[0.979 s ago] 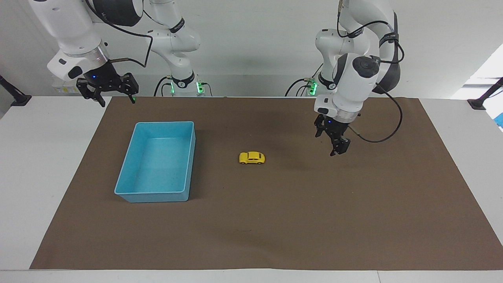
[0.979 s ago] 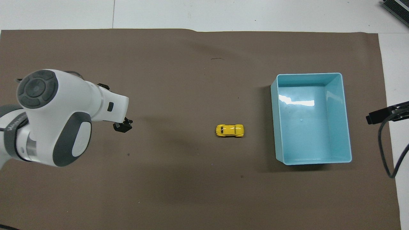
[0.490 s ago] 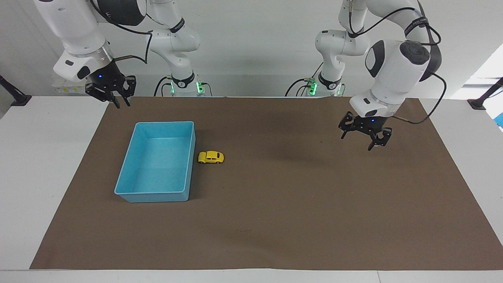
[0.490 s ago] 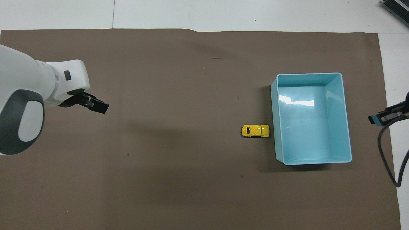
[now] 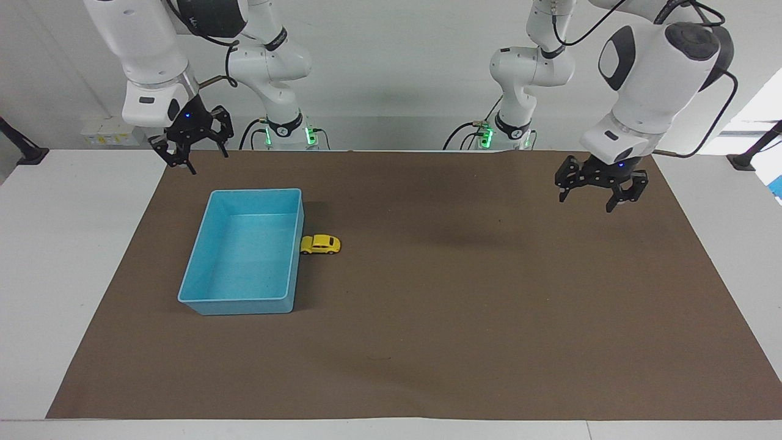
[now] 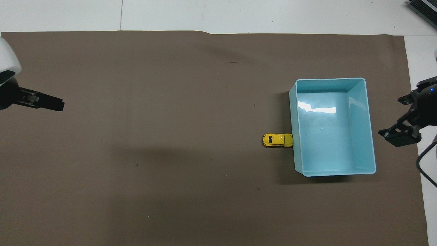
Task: Wind up and store yellow beetle car
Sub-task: 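Move the right gripper over the blue box toward the car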
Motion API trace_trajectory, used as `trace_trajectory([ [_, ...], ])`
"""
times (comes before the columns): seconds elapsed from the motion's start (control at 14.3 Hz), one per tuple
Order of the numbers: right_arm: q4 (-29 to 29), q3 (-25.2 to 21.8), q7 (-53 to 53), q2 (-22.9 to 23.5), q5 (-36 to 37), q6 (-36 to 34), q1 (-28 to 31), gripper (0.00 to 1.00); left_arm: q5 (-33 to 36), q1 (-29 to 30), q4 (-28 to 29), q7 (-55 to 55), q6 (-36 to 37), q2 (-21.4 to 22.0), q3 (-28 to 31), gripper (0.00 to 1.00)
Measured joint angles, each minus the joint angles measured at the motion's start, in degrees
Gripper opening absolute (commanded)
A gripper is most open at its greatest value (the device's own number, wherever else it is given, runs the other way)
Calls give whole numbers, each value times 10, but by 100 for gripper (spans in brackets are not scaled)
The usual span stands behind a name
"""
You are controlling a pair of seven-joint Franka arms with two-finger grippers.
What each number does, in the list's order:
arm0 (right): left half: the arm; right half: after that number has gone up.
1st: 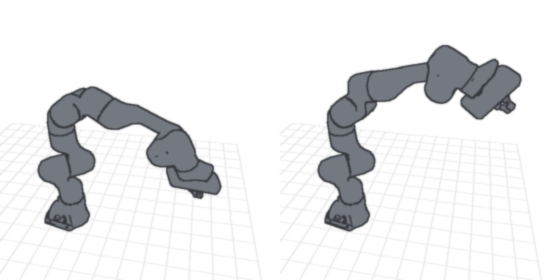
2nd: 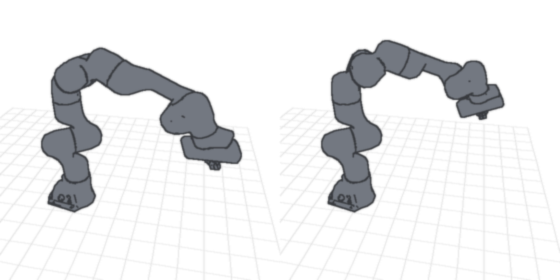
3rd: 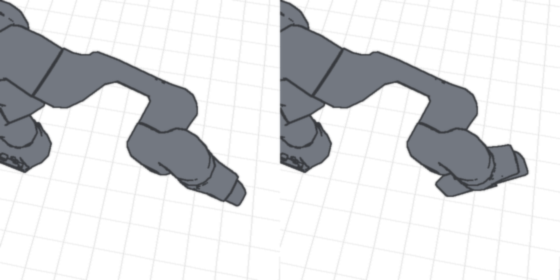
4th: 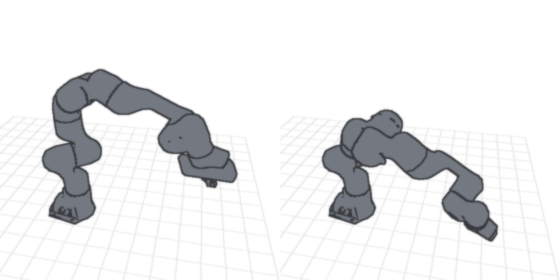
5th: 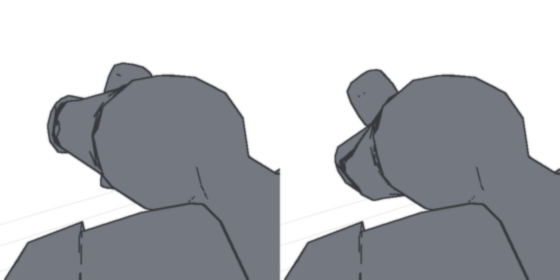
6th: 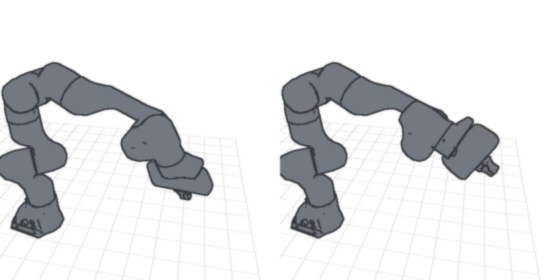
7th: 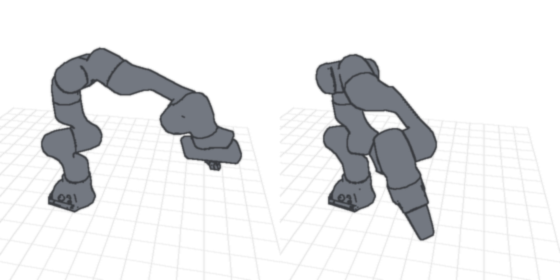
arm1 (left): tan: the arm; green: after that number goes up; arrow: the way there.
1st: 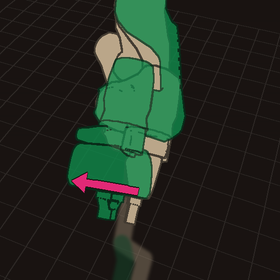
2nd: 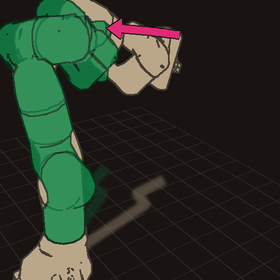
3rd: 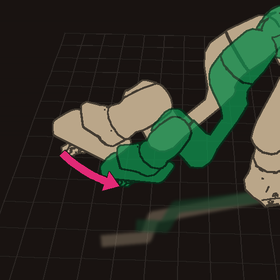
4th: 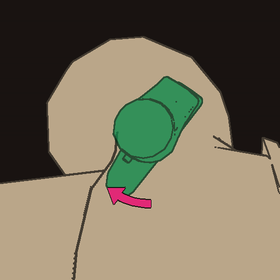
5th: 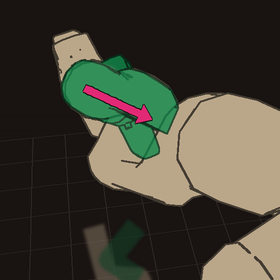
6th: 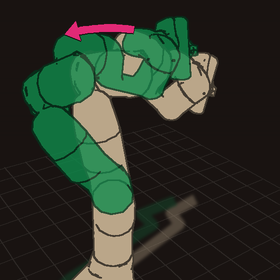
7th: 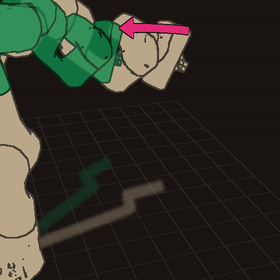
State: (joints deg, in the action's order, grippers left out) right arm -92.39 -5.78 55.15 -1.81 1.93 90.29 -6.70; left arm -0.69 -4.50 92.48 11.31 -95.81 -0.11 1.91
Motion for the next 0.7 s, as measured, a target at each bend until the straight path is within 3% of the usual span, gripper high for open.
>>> trace_trajectory([
  [0.28,-17,1,50,12,-10,31,-25,100,0,9,-25,-18,75,22,-3,100],
  [0.42,-44,2,49,26,-11,87,-56,100,0,9,-58,-25,112,24,-6,100],
  [0.7,-92,3,47,72,-12,196,-112,100,0,9,-65,-26,131,31,-6,100],
])
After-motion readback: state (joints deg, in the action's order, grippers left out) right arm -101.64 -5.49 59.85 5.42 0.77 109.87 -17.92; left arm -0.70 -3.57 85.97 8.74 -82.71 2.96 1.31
